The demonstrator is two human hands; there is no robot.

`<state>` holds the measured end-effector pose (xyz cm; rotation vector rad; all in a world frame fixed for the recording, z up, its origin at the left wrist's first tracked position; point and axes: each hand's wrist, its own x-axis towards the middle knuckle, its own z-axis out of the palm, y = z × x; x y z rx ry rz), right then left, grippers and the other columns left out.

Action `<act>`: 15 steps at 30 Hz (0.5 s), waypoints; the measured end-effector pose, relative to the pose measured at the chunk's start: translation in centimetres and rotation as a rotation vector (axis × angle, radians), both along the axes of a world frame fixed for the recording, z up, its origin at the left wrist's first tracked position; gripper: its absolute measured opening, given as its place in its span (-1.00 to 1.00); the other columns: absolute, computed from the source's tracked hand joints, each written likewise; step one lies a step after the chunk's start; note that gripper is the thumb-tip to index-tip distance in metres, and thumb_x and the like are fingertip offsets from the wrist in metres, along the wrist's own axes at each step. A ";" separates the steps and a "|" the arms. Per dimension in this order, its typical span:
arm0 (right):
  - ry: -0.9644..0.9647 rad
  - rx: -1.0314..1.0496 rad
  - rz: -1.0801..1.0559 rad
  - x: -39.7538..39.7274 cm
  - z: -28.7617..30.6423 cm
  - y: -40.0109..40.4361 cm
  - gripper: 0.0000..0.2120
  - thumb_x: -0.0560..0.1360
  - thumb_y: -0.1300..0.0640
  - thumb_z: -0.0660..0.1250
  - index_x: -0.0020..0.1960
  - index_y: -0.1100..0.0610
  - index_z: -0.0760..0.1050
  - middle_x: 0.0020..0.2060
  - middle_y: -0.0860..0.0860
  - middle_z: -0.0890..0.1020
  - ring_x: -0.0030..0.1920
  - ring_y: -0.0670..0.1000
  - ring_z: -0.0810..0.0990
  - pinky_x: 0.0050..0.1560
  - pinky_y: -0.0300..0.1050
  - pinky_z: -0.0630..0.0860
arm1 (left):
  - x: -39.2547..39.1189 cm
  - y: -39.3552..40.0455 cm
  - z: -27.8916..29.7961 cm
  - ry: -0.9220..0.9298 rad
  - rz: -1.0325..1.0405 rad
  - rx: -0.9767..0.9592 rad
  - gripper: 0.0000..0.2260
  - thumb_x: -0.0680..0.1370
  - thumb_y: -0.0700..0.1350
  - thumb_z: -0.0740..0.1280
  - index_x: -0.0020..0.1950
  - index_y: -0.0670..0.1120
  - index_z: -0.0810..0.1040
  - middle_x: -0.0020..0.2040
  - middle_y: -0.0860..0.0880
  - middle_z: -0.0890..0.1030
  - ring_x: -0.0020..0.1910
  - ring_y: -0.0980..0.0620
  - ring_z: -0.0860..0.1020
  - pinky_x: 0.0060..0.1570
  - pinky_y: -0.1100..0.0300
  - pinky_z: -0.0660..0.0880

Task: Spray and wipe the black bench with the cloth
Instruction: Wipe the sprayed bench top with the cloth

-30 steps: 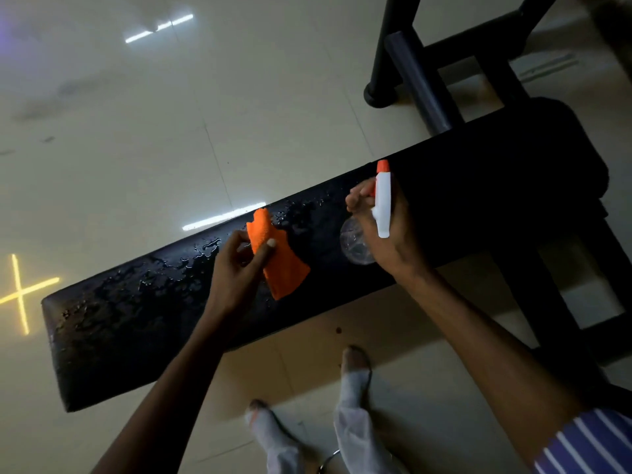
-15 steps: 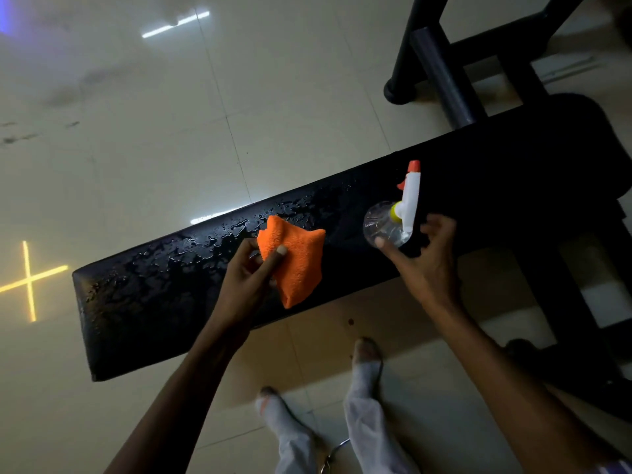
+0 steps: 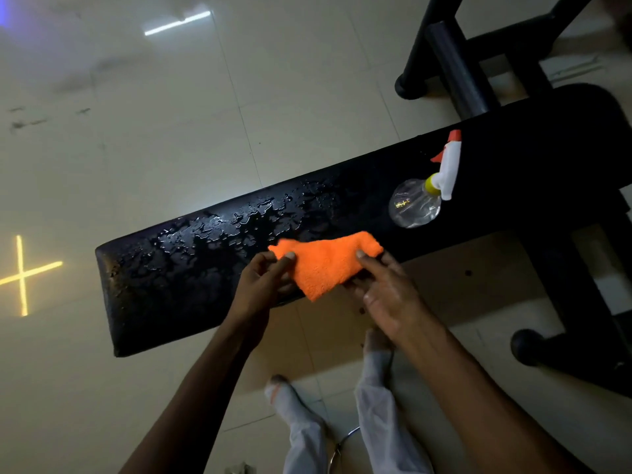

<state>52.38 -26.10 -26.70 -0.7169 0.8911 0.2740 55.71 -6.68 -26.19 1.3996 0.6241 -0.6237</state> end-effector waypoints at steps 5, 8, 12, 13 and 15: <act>-0.193 -0.655 0.249 3.3 4.0 -0.5 -0.79 0.67 0.23 0.37 0.23 -0.02 0.60 0.10 0.02 0.72 0.19 0.05 0.67 0.18 0.06 0.64 | 0.0 1.0 -1.3 0.016 -0.148 0.038 -0.86 0.65 -0.07 0.37 0.13 -0.11 0.60 0.03 -0.12 0.70 -0.11 0.05 0.62 -0.12 0.23 0.57; -0.375 -1.221 0.478 5.4 5.9 -0.8 -0.78 0.66 0.18 0.36 0.27 0.01 0.62 0.12 0.02 0.69 0.14 0.02 0.65 0.17 -0.19 0.57 | 0.3 1.5 -1.3 -0.057 -0.194 0.117 -0.87 0.66 -0.09 0.35 0.16 -0.11 0.56 0.07 -0.19 0.69 -0.11 0.06 0.61 -0.07 0.18 0.56; -0.438 -1.521 0.857 7.3 4.7 0.8 -0.72 0.63 0.14 0.40 0.33 0.14 0.62 0.16 0.10 0.61 0.15 0.13 0.59 0.11 -0.10 0.49 | 0.8 1.9 -1.5 -0.166 -0.278 0.257 -0.81 0.66 -0.08 0.35 0.22 -0.14 0.53 0.10 -0.25 0.67 -0.04 -0.05 0.64 0.09 -0.03 0.60; -0.416 -1.494 0.988 7.4 3.7 1.3 -0.66 0.62 0.09 0.42 0.38 0.14 0.60 0.21 0.12 0.61 0.20 0.15 0.58 0.17 -0.04 0.52 | 1.0 2.1 -1.8 -0.184 -0.294 0.290 -0.79 0.65 -0.08 0.36 0.23 -0.14 0.53 0.09 -0.23 0.67 0.00 -0.08 0.66 0.14 -0.09 0.62; -0.366 -1.441 1.178 7.2 1.3 2.0 -0.60 0.63 0.01 0.42 0.42 0.13 0.57 0.25 0.12 0.63 0.23 0.16 0.59 0.20 0.04 0.57 | 1.5 2.4 -2.5 -0.215 -0.332 0.368 -0.77 0.65 -0.07 0.37 0.25 -0.14 0.53 0.10 -0.18 0.68 0.08 -0.14 0.67 0.18 -0.16 0.61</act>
